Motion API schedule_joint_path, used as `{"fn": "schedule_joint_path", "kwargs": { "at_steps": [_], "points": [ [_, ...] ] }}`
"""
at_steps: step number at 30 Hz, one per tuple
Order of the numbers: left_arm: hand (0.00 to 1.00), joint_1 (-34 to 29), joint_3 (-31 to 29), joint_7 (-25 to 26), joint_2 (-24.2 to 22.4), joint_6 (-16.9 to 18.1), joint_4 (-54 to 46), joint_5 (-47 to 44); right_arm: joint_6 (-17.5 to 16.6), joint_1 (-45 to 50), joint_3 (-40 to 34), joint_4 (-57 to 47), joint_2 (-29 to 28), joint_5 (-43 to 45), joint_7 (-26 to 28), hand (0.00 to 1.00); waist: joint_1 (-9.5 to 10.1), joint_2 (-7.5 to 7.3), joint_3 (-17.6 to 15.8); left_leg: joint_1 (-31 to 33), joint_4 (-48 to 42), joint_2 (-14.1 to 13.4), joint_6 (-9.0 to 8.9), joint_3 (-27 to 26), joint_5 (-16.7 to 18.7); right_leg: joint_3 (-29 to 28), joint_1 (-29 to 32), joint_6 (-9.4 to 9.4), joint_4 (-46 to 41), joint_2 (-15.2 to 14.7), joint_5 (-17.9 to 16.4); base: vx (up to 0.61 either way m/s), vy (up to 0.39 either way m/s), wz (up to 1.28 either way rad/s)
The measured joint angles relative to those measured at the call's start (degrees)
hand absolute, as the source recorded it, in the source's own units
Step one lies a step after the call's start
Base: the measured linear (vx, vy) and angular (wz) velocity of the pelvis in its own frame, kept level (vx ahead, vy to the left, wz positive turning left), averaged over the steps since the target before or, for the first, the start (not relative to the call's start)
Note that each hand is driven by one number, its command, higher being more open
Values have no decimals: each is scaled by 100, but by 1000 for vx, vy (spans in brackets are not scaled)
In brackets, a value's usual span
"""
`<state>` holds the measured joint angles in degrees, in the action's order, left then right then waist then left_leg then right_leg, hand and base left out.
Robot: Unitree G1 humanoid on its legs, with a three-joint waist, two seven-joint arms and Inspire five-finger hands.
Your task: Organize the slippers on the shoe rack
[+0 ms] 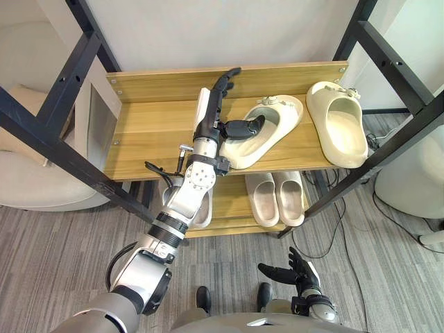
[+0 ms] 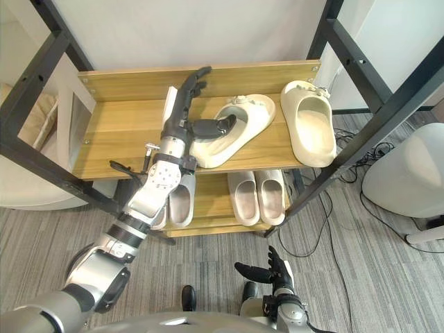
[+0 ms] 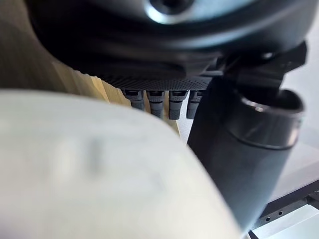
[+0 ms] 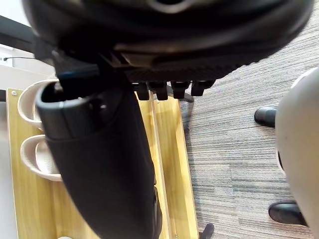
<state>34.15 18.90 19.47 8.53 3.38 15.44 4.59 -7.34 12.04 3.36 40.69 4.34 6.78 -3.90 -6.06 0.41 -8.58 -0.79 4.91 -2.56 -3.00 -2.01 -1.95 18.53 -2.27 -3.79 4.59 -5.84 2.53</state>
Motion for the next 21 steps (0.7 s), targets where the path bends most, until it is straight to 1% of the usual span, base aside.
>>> {"fn": "schedule_joint_path", "kwargs": {
  "at_steps": [6, 15, 21],
  "points": [
    [100, 43, 43, -98, -24, -23, -86, -146, 0, 4, 2, -12, -1, 0, 2, 100, 2, 3, -1, -19, 0, -2, 0, 51, 0, 37, 17, -7, -142, -16, -88, 3, 4, 4],
    [100, 234, 96, -238, 4, -7, -930, -431, 4, 15, 4, -8, 2, -6, 23, 100, 70, 10, 2, -52, -1, -7, 0, 101, -1, 79, -16, -4, -196, -15, -151, 1, 1, 1],
    [100, 233, 95, -275, 59, 35, -1167, -761, 15, 19, 6, 14, 19, -10, 73, 100, 134, 18, 5, -84, -3, -10, 0, 156, -1, 135, -42, -7, -281, -23, -205, 0, 4, 5]
  ]
}}
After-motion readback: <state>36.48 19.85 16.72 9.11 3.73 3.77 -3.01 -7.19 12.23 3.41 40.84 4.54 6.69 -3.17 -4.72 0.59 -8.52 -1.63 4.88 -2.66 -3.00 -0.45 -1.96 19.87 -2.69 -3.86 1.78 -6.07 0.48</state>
